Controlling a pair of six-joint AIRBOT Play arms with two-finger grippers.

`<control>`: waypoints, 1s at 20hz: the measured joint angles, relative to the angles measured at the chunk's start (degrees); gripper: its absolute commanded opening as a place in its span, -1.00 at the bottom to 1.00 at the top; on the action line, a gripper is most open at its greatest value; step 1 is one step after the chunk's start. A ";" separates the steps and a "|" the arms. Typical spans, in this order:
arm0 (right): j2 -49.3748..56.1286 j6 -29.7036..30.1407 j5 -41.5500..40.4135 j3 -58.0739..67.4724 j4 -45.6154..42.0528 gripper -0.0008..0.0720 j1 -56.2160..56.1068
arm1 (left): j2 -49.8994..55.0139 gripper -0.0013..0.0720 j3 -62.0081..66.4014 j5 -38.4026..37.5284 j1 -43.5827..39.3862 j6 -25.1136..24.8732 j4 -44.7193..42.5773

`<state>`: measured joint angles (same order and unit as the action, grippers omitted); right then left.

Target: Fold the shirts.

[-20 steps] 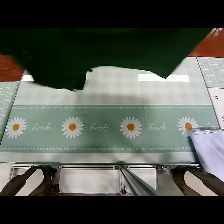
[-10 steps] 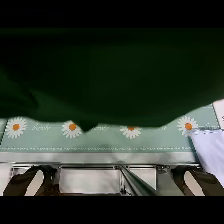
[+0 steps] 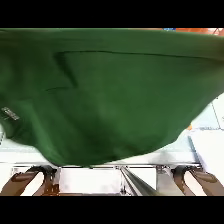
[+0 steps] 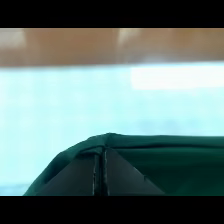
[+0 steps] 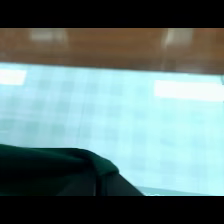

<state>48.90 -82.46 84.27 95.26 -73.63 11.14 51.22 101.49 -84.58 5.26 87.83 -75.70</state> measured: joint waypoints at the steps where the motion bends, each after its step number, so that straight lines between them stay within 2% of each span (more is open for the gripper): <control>1: 3.23 0.57 -0.87 -0.76 0.87 -0.91 -0.07 | 3.58 -0.91 -1.05 0.35 -0.07 0.11 0.07; 6: 22.58 3.91 -7.08 -2.25 8.55 -0.91 -0.24 | 23.58 -0.91 -2.97 3.80 -0.22 0.50 4.50; 12: 46.53 5.77 -17.84 3.06 16.44 -0.91 -0.24 | 45.22 -0.91 -3.39 18.21 -0.26 1.73 13.42; 16: 57.81 4.11 -21.03 10.08 18.69 -0.91 -0.22 | 53.46 -0.91 -3.39 26.18 -0.28 3.72 18.45; 20: 62.05 3.17 -18.60 13.81 19.37 -0.91 -0.09 | 55.84 -0.91 -2.36 24.33 0.07 2.49 20.57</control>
<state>110.96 -79.29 65.67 109.08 -54.26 11.05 107.07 99.13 -60.25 5.32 90.32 -55.13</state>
